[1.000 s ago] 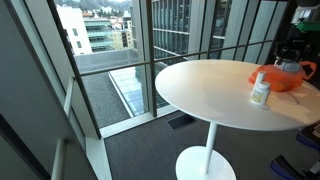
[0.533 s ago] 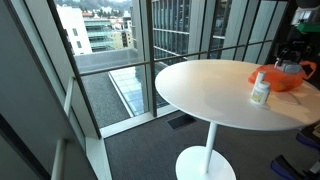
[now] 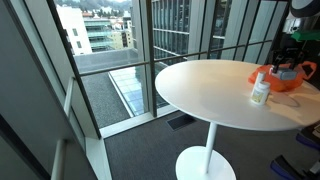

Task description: Remove the blue and white container from the plastic bag and put it on the table

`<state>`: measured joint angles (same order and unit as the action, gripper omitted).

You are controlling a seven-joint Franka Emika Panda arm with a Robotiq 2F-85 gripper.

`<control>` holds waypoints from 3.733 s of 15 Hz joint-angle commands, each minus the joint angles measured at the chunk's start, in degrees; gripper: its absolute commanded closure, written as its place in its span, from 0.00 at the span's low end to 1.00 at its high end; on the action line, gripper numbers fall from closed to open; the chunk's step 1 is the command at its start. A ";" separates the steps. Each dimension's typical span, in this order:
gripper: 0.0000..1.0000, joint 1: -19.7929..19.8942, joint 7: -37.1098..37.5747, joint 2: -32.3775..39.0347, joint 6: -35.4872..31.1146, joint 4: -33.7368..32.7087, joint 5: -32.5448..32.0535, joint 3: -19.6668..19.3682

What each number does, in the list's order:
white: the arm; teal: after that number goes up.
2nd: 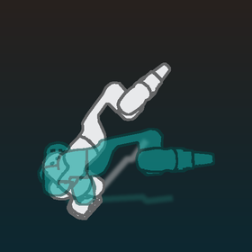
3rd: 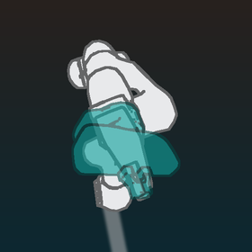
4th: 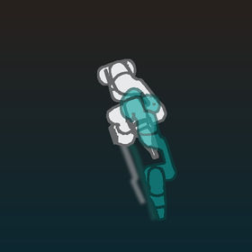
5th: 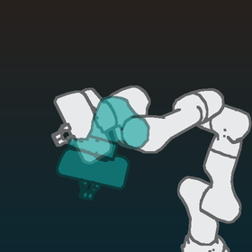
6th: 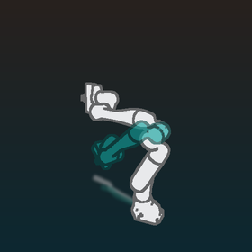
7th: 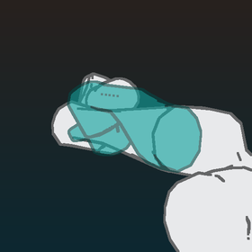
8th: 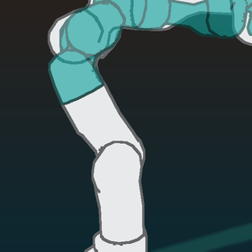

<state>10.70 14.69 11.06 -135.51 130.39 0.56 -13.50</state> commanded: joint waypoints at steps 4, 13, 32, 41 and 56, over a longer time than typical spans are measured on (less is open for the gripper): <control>0.60 -2.71 -1.17 -0.22 -2.29 4.79 -2.76 2.21; 0.60 -3.35 -3.44 3.13 -7.89 7.84 -2.83 2.96; 0.00 -2.79 -4.08 -6.75 0.55 7.17 -7.54 1.28; 0.00 -3.06 -5.98 -14.74 15.96 2.47 -6.84 3.50; 0.00 -3.59 -5.03 -20.83 20.74 1.19 -6.64 7.25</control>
<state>6.84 9.73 -9.79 -114.87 131.66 -6.14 -6.50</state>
